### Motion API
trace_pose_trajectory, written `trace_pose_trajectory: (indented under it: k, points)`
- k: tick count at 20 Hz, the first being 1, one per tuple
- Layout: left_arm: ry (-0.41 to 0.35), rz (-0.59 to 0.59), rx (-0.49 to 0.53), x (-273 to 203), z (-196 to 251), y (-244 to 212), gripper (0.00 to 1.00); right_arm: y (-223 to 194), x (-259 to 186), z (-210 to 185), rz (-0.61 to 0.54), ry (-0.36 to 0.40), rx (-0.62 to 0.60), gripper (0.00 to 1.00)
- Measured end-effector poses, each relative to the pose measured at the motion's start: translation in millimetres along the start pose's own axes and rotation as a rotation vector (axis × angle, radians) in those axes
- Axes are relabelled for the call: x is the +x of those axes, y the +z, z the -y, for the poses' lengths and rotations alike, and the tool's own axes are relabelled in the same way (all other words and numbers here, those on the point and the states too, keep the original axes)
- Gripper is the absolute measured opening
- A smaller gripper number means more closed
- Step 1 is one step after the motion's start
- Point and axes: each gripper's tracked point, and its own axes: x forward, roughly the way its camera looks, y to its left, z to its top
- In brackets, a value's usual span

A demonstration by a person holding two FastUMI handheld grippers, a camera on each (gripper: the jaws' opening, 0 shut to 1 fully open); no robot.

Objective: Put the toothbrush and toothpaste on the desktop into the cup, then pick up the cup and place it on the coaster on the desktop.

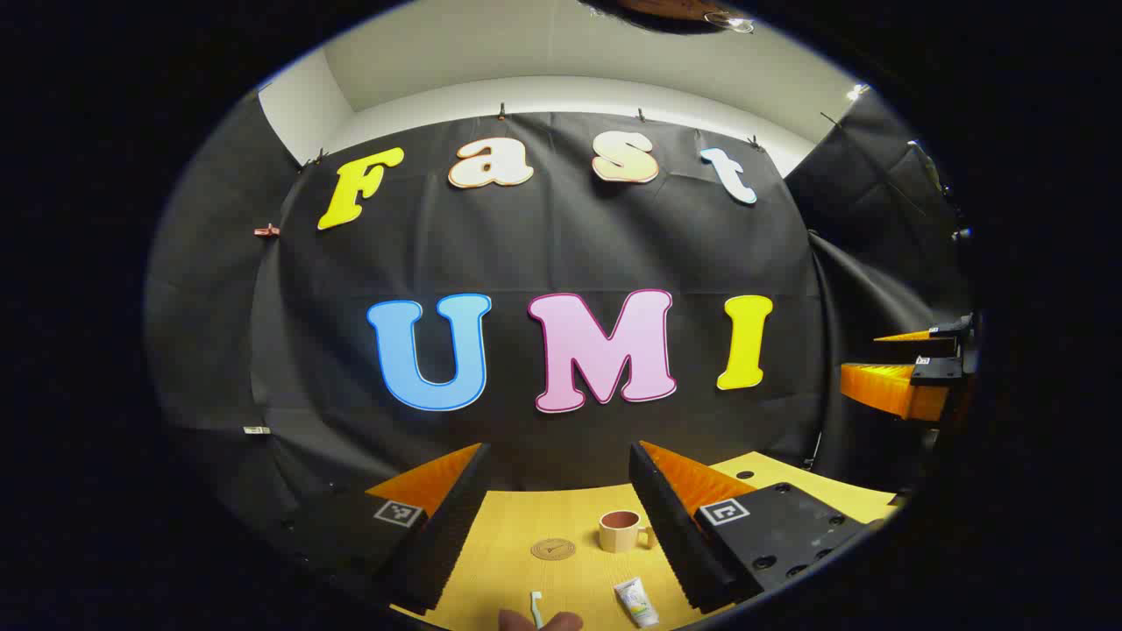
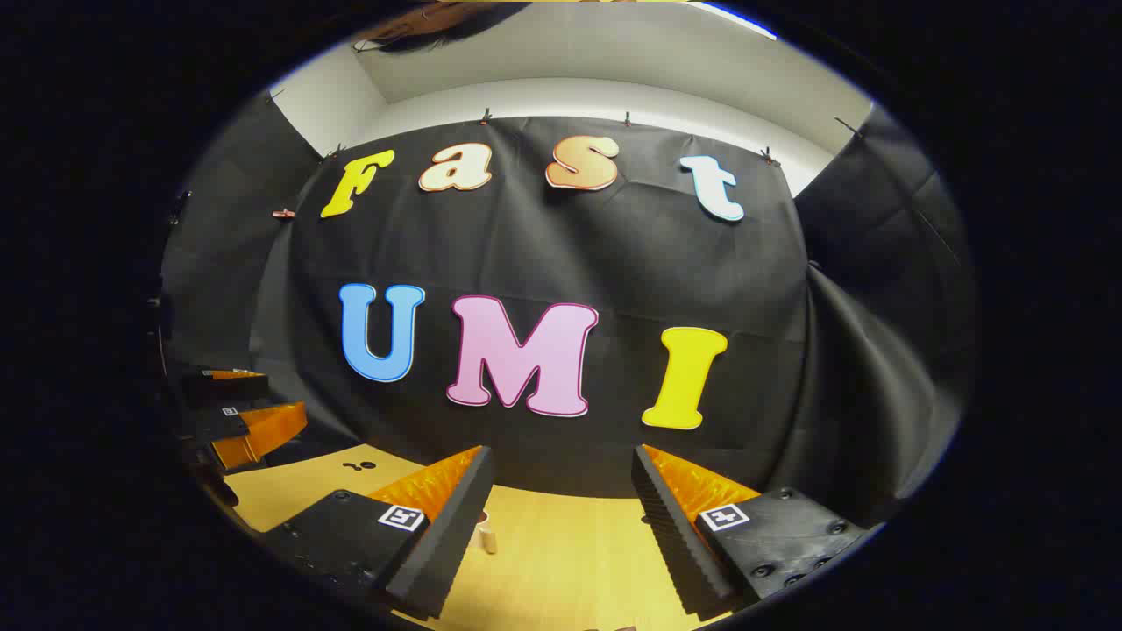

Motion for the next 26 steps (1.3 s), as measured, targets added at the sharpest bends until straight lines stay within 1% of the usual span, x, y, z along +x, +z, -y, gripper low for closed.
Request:
trace_pose_trajectory:
  k: [5,11,17,19,21,23,26]
  points:
    - [0.010,-0.025,-0.012,-2,-24,-13,0.98,-8,9,-39,-0.027,0.044,-0.002,0.96]
    - [0.016,-0.043,-0.011,-4,-48,-25,0.99,-15,18,-73,-0.049,0.077,-0.013,0.97]
    - [0.029,-0.070,-0.019,-7,-69,-46,0.98,-53,20,-109,-0.183,0.095,-0.065,0.97]
    - [0.040,-0.083,-0.029,-8,-78,-54,0.98,-75,22,-127,-0.254,0.119,-0.076,0.97]
    - [0.055,-0.100,-0.036,-9,-91,-68,0.98,-112,25,-151,-0.368,0.154,-0.069,0.97]
    - [0.072,-0.108,-0.029,-11,-103,-80,0.98,-161,28,-172,-0.499,0.179,-0.058,0.97]
    - [0.096,-0.144,-0.034,-12,-119,-106,0.98,-236,29,-197,-0.695,0.195,-0.053,0.97]
